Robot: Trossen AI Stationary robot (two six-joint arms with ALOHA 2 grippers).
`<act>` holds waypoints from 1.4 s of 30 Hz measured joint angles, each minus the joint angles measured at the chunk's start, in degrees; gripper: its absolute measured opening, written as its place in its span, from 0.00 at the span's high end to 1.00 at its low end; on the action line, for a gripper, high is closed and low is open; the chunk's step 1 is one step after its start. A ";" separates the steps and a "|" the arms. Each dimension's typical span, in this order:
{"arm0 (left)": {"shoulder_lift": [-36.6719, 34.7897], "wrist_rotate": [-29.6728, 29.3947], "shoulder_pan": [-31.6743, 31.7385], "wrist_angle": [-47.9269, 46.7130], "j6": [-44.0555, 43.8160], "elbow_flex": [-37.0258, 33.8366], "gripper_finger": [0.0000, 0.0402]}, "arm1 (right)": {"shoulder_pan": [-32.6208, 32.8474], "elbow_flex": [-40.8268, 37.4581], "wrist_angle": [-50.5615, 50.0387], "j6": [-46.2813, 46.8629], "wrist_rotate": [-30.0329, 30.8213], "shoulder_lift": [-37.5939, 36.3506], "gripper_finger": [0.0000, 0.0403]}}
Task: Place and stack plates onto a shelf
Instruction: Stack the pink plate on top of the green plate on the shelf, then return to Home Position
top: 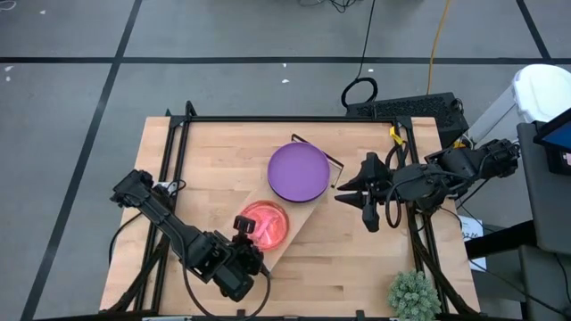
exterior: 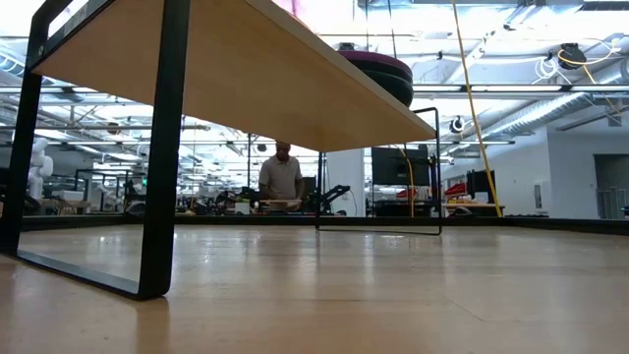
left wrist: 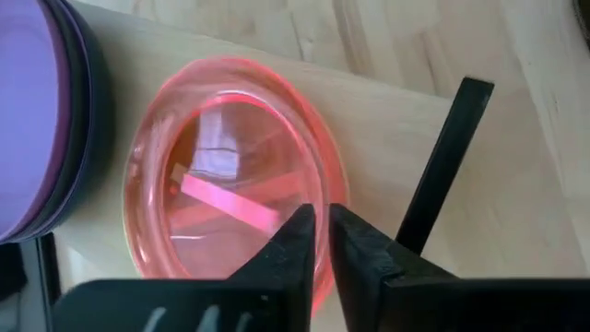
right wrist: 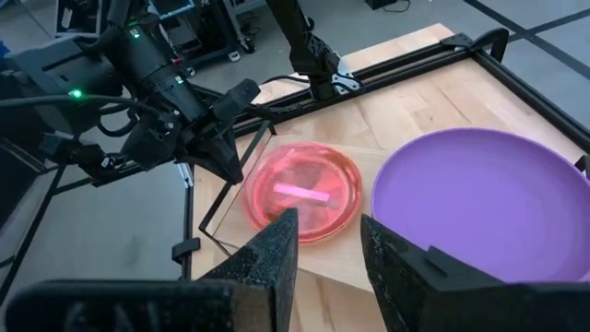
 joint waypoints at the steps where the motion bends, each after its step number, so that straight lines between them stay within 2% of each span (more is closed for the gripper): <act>1: -0.02 0.00 0.00 0.24 -0.29 0.00 0.88 | 0.00 0.00 0.00 -0.08 0.00 0.00 0.74; 11: 0.00 -1.20 0.00 1.00 -4.35 0.63 0.72 | 0.00 0.00 -0.16 -1.49 -0.02 0.00 0.74; 16: 0.00 -0.77 0.31 1.25 -7.78 6.18 0.71 | 0.00 0.00 -0.67 -1.49 -0.04 0.00 0.74; 22: 0.00 -0.61 2.41 1.24 -7.79 15.62 0.71 | 0.00 0.00 -0.64 -3.66 -0.04 0.00 0.74; 25: 0.00 -0.63 3.99 1.26 -7.28 19.93 0.75 | 0.00 0.00 -0.37 -5.39 -0.04 0.00 0.74; 32: -1.10 0.32 7.41 0.89 -2.29 24.13 0.98 | 0.00 -0.02 -0.37 -9.44 -0.04 -0.02 0.74; 36: -3.53 3.78 10.42 -1.04 -1.77 24.28 0.99 | 0.00 -0.03 -0.35 -11.08 0.01 -0.02 0.74; 42: -8.76 3.98 14.88 -1.95 3.46 24.28 0.99 | 0.00 -0.03 -0.16 -13.85 0.26 -0.02 0.76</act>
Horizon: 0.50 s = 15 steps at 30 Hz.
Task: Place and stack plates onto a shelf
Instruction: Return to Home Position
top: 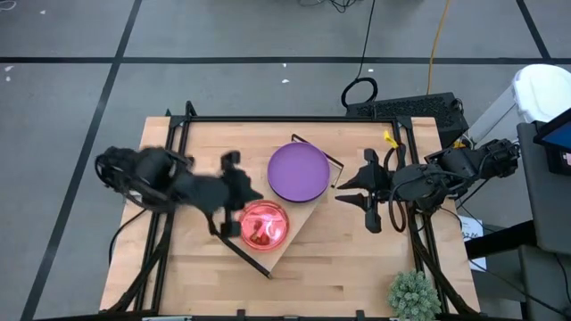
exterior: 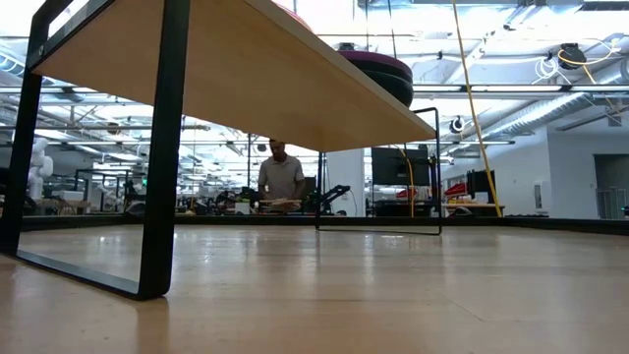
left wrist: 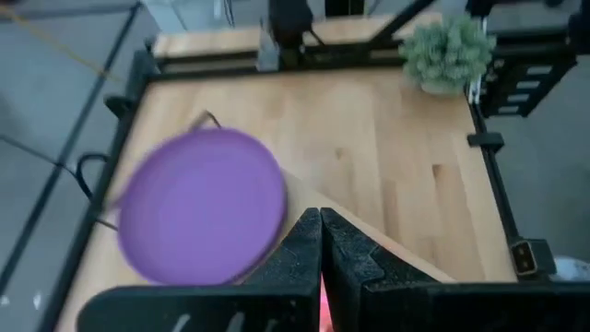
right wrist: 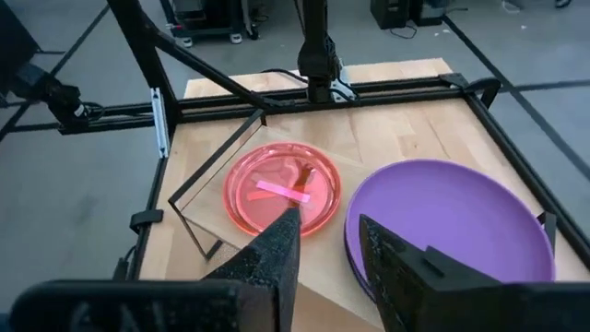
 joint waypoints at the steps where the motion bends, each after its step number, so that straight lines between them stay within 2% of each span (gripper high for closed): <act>1: -1.08 0.36 0.79 0.21 1.47 0.01 0.99 | -0.01 0.00 0.20 -0.76 0.04 0.00 0.77; 10: -6.62 12.50 10.68 4.56 13.40 -0.04 1.00 | -0.23 0.00 1.67 -6.71 3.32 -0.16 0.98; 15: -8.63 17.22 15.59 5.30 16.66 -0.08 1.00 | -0.72 0.00 5.55 -11.88 3.28 -0.57 0.98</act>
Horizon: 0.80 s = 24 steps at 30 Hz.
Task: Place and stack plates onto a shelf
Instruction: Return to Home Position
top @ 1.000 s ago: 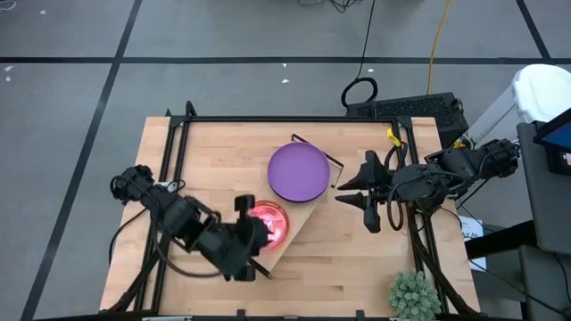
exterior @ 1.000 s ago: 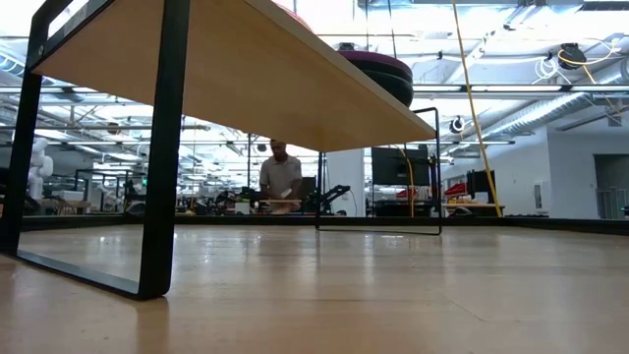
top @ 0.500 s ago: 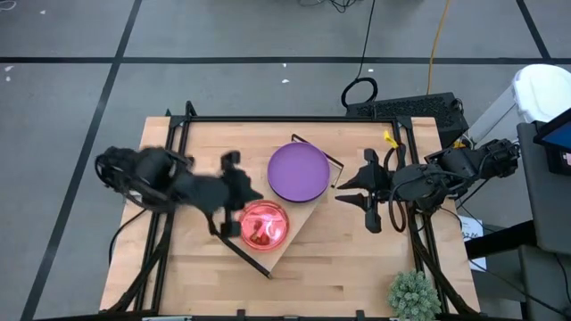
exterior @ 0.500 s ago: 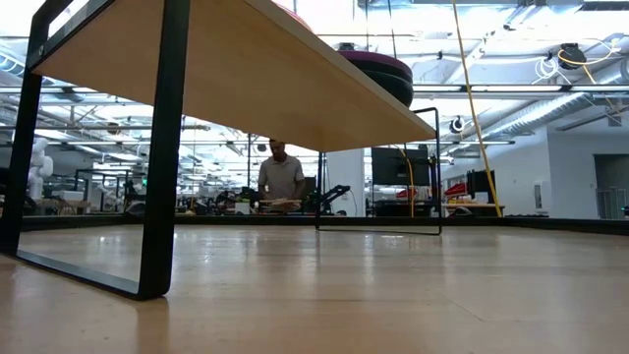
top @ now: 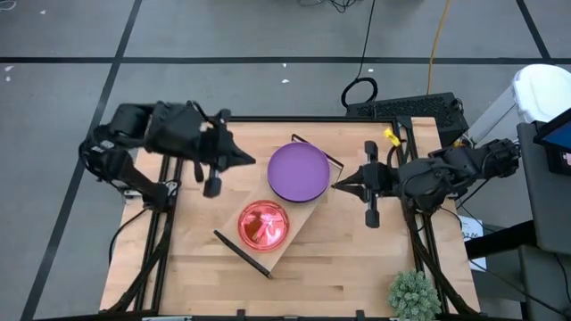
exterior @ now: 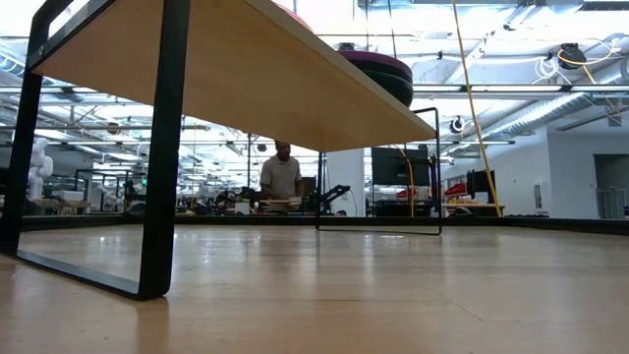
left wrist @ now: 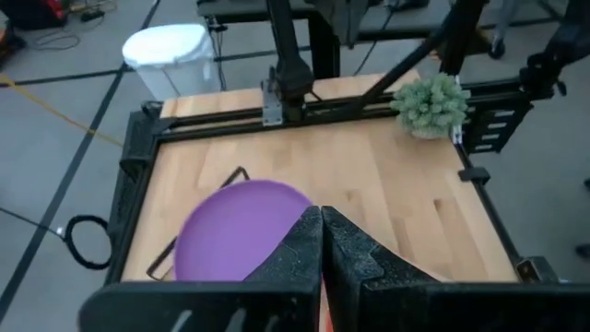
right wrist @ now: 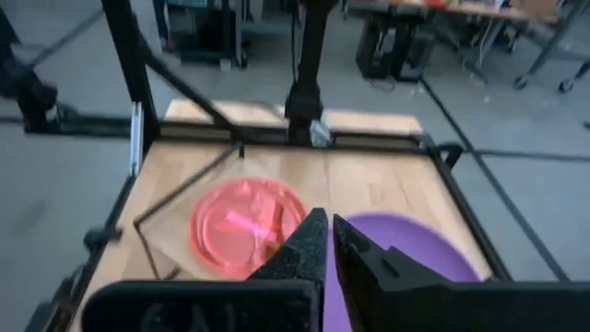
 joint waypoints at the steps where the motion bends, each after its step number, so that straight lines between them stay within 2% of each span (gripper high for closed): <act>1: -0.43 1.12 0.90 -0.07 0.45 0.00 1.00 | -0.19 0.00 1.29 -0.42 0.01 -0.04 0.98; 5: -2.55 4.11 3.38 -0.12 0.71 0.00 1.00 | -0.29 0.00 5.26 -2.94 0.02 -0.43 1.00; 12: -6.84 4.37 5.61 -2.38 1.76 -2.60 1.00 | -0.31 0.00 7.18 -7.56 0.20 -0.57 1.00; 17: -12.17 4.24 6.65 -0.44 0.63 -10.59 1.00 | -0.33 0.00 7.89 -7.69 2.78 -0.57 1.00; 24: -22.76 4.17 5.18 10.62 -4.16 -28.21 1.00 | -0.33 0.00 7.99 -6.97 2.78 -0.57 1.00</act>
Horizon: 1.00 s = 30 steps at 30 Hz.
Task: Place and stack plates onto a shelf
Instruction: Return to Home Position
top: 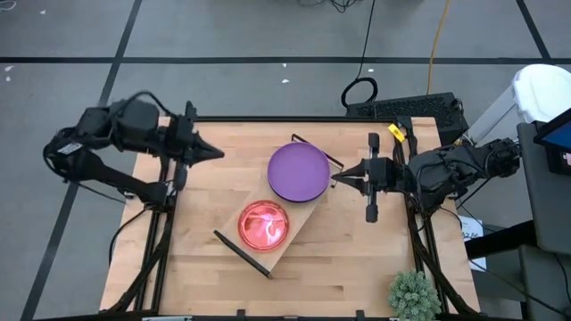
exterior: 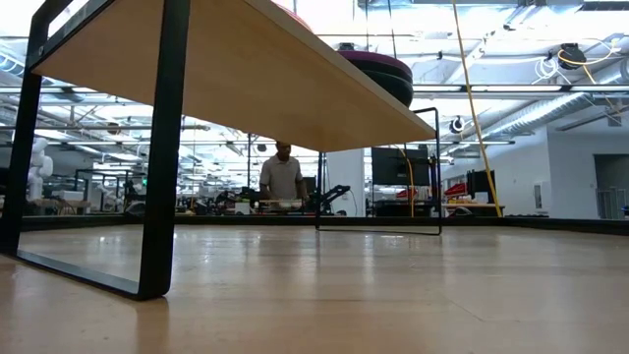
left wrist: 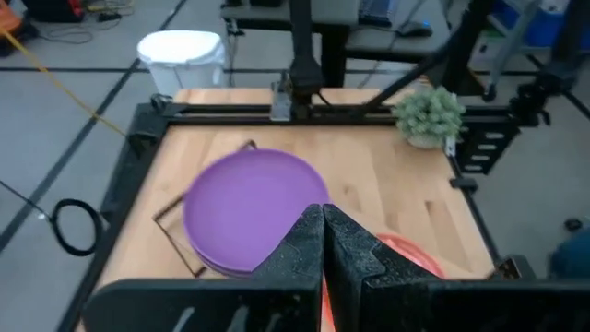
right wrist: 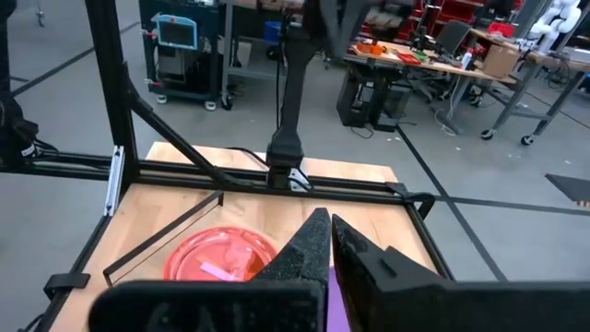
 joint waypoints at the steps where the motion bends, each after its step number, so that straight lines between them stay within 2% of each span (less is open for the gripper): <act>1: -1.60 -0.01 -0.46 1.33 -0.03 -2.82 1.00 | 0.00 0.00 -0.06 0.04 0.00 0.00 1.00; 11: -15.16 -6.86 -3.56 17.12 -7.76 -25.05 1.00 | -0.24 0.00 -1.33 -3.82 0.00 0.00 1.00; 15: -18.92 -7.54 -4.79 23.93 -9.20 -31.71 1.00 | -0.63 0.00 -1.85 -5.05 -0.09 0.00 1.00; 19: -20.15 -7.37 -5.63 23.79 -10.88 -34.42 0.99 | -0.63 0.00 -3.11 -5.42 -0.15 -0.11 1.00; 25: -20.18 -6.21 -5.68 22.29 -13.56 -34.67 0.98 | -0.63 0.00 -5.52 -5.42 -0.22 -0.11 1.00; 30: -19.87 -6.83 -6.44 24.47 -3.54 -34.67 0.97 | -1.29 0.00 -5.77 -6.36 -0.57 -0.11 1.00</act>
